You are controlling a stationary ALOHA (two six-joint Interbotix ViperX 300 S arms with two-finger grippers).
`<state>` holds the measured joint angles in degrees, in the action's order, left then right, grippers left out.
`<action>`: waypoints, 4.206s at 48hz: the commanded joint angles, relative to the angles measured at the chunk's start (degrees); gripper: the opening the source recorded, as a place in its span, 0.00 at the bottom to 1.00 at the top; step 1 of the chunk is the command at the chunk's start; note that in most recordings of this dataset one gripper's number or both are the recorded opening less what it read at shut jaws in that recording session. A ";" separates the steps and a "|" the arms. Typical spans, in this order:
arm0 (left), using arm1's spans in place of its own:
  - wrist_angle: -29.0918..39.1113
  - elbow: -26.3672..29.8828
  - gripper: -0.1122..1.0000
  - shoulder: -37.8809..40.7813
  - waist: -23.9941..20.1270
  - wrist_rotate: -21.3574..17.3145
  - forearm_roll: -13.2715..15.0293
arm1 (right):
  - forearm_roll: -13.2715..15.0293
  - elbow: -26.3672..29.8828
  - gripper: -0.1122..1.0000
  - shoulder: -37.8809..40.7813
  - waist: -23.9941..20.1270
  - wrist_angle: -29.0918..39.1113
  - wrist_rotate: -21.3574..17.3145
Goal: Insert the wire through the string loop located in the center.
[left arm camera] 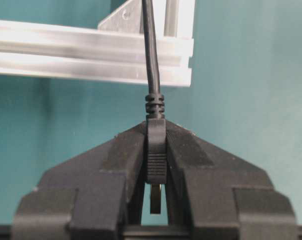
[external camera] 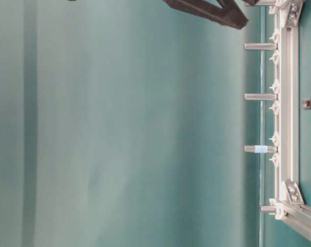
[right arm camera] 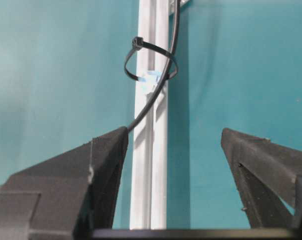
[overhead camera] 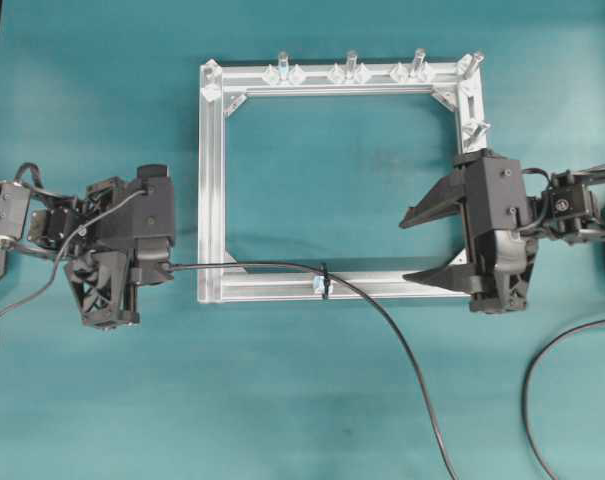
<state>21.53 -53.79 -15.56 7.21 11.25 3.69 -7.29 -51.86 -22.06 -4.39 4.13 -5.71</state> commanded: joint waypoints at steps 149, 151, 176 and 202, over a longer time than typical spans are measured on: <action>-25.31 -0.70 0.53 -10.63 -2.37 -7.38 -1.14 | 0.00 -2.55 0.79 -1.58 0.00 -12.57 0.00; -25.31 -0.70 0.53 -10.63 -2.37 -7.38 -1.14 | 0.09 -2.64 0.79 -1.58 0.00 -12.48 0.00; -25.31 -0.97 0.53 -10.37 -2.37 -7.47 -1.14 | 0.00 -3.34 0.79 -1.58 0.00 -12.39 0.00; -25.31 -3.16 0.53 -10.72 -3.25 -8.96 -1.14 | 0.09 -10.28 0.79 -1.76 0.00 -18.11 0.00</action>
<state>-3.25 -57.22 -25.75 4.22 3.16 2.46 -7.29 -61.96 -23.03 -4.39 -11.87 -5.80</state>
